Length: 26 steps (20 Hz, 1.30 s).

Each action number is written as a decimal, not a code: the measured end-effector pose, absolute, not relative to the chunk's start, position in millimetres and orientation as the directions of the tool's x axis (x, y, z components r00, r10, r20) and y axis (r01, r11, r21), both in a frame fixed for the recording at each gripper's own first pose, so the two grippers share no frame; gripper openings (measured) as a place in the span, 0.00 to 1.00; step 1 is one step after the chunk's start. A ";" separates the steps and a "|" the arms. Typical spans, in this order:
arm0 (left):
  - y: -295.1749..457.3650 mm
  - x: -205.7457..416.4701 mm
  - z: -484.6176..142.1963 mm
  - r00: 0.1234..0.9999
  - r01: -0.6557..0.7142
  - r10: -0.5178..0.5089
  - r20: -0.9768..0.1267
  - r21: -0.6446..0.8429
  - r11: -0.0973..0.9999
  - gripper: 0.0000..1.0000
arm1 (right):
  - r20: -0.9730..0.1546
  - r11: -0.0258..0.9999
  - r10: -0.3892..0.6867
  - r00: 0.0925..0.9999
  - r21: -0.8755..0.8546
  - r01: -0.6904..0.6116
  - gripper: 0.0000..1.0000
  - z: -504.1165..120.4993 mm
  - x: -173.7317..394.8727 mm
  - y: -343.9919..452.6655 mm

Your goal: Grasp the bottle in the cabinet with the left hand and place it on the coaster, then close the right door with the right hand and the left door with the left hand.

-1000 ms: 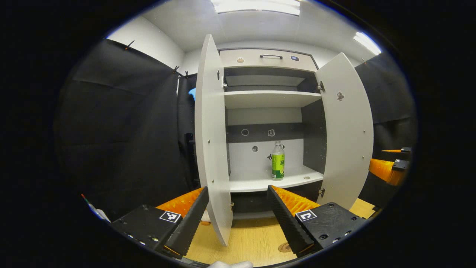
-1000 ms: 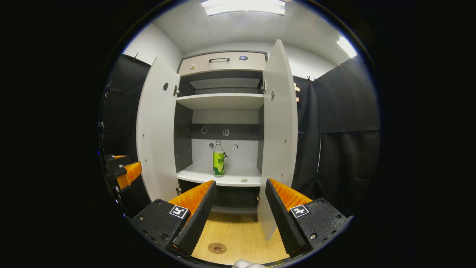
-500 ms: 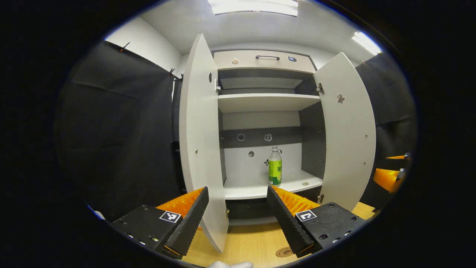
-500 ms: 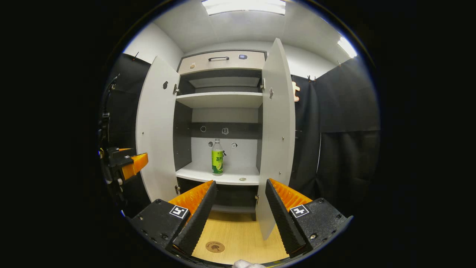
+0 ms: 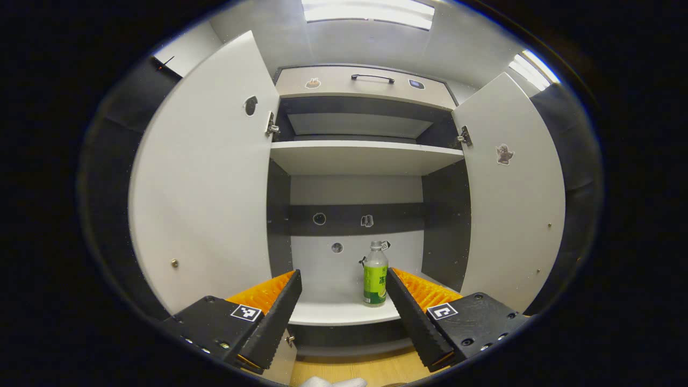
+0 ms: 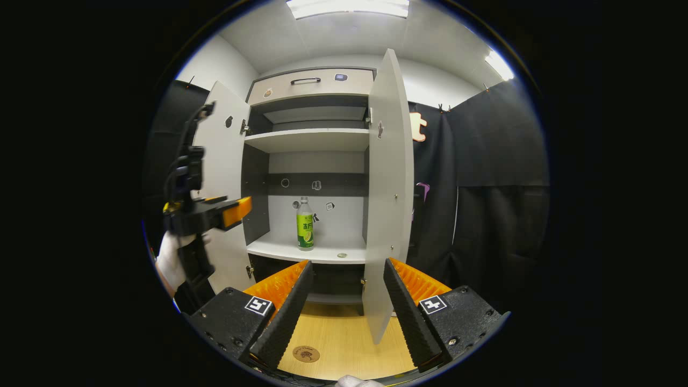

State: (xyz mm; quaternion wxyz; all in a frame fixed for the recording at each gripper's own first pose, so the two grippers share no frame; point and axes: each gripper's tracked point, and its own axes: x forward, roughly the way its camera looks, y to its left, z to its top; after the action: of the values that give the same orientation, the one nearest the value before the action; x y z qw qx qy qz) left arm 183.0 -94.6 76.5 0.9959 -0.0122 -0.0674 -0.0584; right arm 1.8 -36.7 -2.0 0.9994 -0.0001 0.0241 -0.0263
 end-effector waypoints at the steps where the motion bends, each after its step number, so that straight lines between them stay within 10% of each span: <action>1: -107.8 201.5 82.8 0.980 0.139 -0.135 0.146 -0.022 0.990 0.96 | -0.050 0.998 -0.061 0.997 -0.002 0.061 0.82 -1.6 1.3 -39.0; 21: -190.7 455.5 -10.9 0.996 0.083 -0.084 -0.022 -0.056 0.995 0.95 | -0.171 0.987 -0.159 0.972 -0.050 0.153 0.82 -23.1 5.4 -88.2; 23: -187.7 454.6 -12.4 0.996 0.076 -0.078 -0.032 -0.056 0.996 0.75 | -0.168 0.987 -0.158 0.973 -0.061 0.150 0.82 -21.1 4.2 -88.6; 26: -183.1 427.3 6.1 0.996 0.092 -0.093 -0.005 -0.068 0.993 0.73 | -0.148 0.987 -0.156 0.977 -0.066 0.148 0.82 -16.5 1.2 -87.9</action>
State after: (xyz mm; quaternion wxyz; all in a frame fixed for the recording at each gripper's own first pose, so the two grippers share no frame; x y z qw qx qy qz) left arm 427.3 -183.1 6.1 0.9983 -0.0338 0.0040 -0.0463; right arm 1.2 -87.9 -16.5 0.9938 -0.0276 0.0764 -0.0765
